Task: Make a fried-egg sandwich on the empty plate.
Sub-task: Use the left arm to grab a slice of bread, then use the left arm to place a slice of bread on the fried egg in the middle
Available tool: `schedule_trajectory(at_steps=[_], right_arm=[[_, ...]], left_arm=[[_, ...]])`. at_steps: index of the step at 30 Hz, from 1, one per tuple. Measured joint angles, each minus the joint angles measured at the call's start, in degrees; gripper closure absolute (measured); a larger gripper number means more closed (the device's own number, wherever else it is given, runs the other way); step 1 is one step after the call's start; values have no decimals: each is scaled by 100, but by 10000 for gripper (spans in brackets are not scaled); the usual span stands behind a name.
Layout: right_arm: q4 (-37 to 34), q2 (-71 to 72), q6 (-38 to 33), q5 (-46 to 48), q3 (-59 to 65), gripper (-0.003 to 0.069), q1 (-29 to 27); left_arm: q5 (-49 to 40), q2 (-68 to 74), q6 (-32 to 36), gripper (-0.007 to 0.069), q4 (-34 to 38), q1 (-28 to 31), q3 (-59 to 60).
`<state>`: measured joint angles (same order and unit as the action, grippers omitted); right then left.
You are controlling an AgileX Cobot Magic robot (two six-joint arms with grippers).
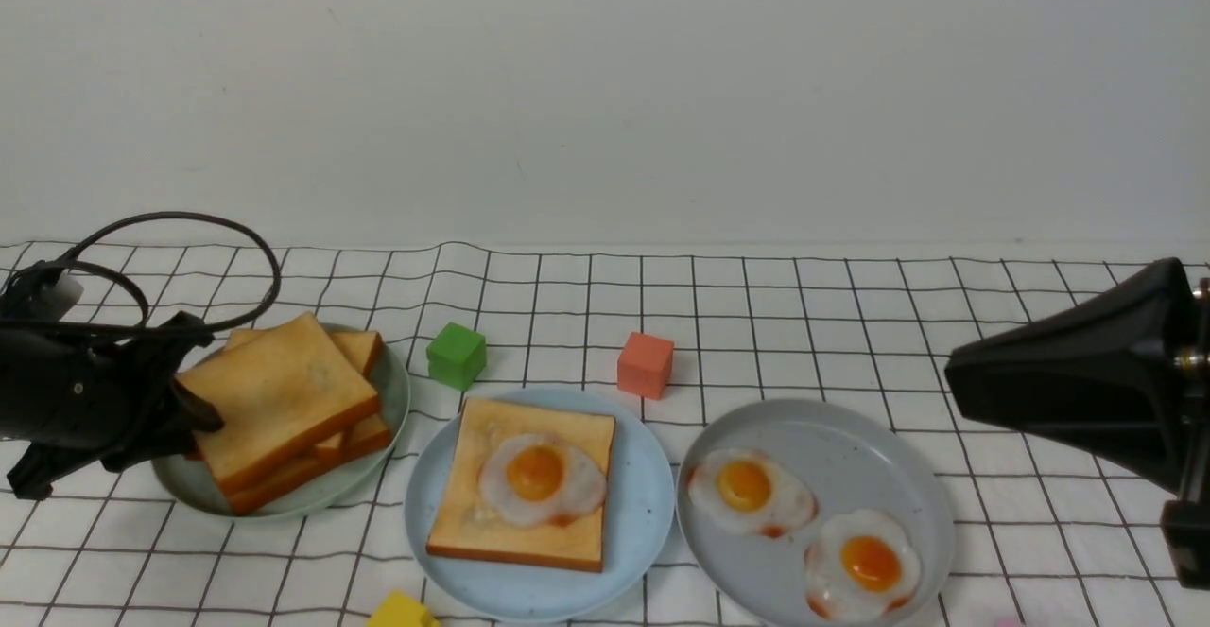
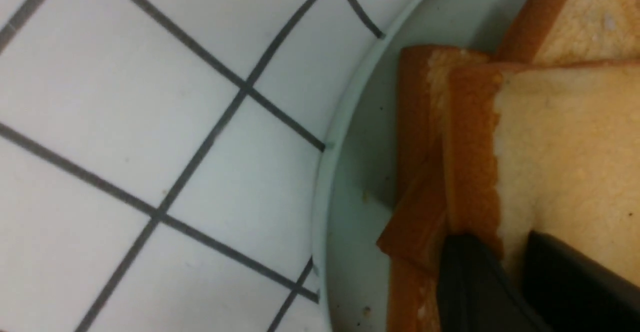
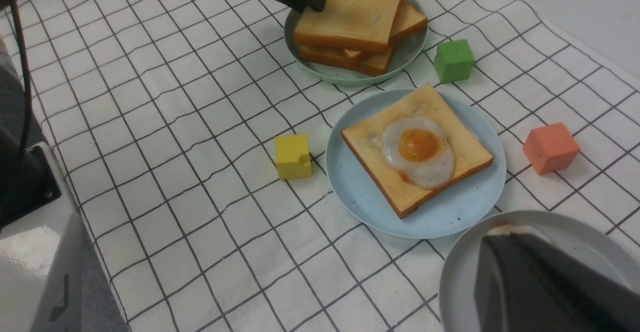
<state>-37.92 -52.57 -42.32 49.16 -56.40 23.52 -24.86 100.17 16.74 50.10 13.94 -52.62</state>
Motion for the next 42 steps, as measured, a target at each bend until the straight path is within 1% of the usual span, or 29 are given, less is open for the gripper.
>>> schedule_trajectory(at_steps=[6, 8, 11, 13, 14, 15, 17, 19, 21, 25, 27, 29, 30, 32, 40, 42], right_arm=[[-94, 0, 0, 0, 0, 629, 0], [-119, 0, 0, 0, 0, 627, 0], [-137, 0, 0, -7, 0, 622, 0], [-137, 0, 0, -7, 0, 619, 0], [-137, 0, 0, -7, 0, 617, 0], [-137, 0, 0, -7, 0, 617, 0], [-137, 0, 0, -7, 0, 613, 0], [-137, 0, 0, -7, 0, 610, 0], [-137, 0, 0, -7, 0, 608, 0], [-137, 0, 0, -7, 0, 606, 0], [-137, 0, 0, 48, 0, 602, 0], [-137, 0, 0, 76, 0, 600, 0], [-137, 0, 0, 115, 0, 597, 0], [-137, 0, 0, 165, 0, 593, 0], [-154, 0, 0, 205, 0, 581, 0], [-189, 0, 0, 205, 0, 577, 0]], left_arm=[[-65, -547, 100, 503, -360, 0, 14], [-189, -1000, 366, 503, -350, 0, 8], [-563, -1461, 1035, 503, -98, -103, 8], [-796, -1568, 1521, 503, 127, -295, 8], [-934, -1574, 1903, 503, 304, -474, 8], [-1035, -1550, 2087, 503, 384, -642, 8], [-1176, -1431, 2616, 503, 571, -1081, 8], [-1164, -1182, 2885, 503, 662, -1594, 8], [-970, -966, 2938, 503, 751, -1904, 8], [-500, -532, 3058, 503, 1066, -2243, 8], [-272, -214, 3432, 503, 1386, -2379, 8], [-201, -104, 3595, 503, 1506, -2409, 8], [-99, 36, 3785, 503, 1673, -2428, 8], [48, 200, 3932, 503, 1868, -2428, 8], [109, 240, 3944, 502, 1945, -2428, 8], [109, 195, 3873, 468, 1806, -2428, 8]])
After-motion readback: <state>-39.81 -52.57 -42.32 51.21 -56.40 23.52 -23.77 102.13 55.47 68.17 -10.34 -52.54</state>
